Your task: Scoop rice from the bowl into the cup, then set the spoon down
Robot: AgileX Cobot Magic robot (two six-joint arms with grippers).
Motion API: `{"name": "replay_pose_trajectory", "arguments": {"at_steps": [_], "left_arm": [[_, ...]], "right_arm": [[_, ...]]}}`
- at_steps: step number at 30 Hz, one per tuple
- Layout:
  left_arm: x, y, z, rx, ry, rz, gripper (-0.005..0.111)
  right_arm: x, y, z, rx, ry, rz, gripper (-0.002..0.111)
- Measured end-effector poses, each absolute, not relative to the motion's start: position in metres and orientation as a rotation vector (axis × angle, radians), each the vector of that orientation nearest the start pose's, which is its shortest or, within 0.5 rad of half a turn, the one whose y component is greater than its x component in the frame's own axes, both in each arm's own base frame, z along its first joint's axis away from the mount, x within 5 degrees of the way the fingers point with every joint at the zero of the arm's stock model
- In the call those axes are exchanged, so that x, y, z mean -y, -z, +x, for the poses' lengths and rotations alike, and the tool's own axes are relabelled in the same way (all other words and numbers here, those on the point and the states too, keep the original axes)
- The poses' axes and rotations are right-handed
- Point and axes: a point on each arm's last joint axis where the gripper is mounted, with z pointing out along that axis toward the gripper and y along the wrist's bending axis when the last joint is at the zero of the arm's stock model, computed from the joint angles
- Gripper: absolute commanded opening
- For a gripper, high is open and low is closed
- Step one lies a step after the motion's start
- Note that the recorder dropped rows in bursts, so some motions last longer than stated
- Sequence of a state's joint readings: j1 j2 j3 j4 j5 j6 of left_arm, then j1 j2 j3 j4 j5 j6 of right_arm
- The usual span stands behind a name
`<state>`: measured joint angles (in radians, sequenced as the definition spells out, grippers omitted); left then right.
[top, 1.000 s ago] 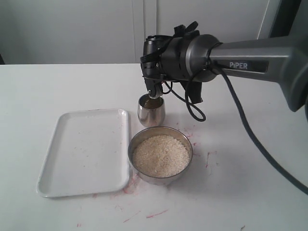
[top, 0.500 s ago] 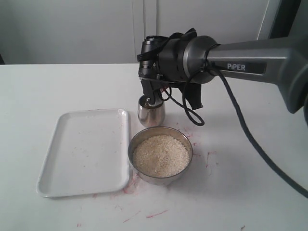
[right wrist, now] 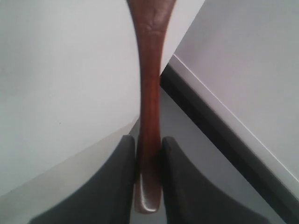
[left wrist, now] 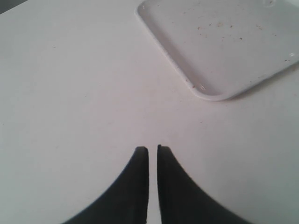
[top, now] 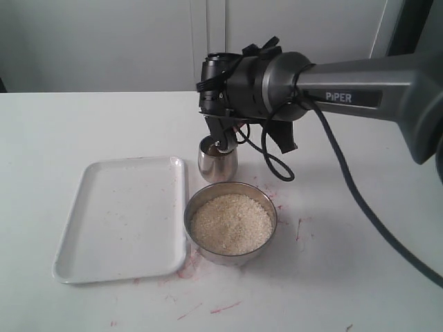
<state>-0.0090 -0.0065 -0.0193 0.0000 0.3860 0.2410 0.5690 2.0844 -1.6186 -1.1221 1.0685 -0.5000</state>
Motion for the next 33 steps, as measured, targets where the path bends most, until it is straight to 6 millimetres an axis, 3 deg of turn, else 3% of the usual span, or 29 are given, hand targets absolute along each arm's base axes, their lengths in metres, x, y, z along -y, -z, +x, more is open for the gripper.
{"name": "replay_pose_trajectory", "arguments": {"at_steps": [21,26,33], "left_arm": [[0.0005,-0.1853,0.0516,-1.832,-0.162,0.23,0.014],[0.0005,-0.1853,0.0516,-1.832,-0.162,0.23,0.014],[0.0005,-0.1853,0.0516,-1.832,-0.162,0.23,0.014]], "right_arm": [[-0.1769,-0.2323,0.41,-1.857,1.497,-1.812,0.0],[-0.1762,-0.2271,0.4091,-1.91,1.41,-1.831,0.0],[-0.1758,-0.2304,0.4114,-1.883,1.468,-1.776,0.0]]}}
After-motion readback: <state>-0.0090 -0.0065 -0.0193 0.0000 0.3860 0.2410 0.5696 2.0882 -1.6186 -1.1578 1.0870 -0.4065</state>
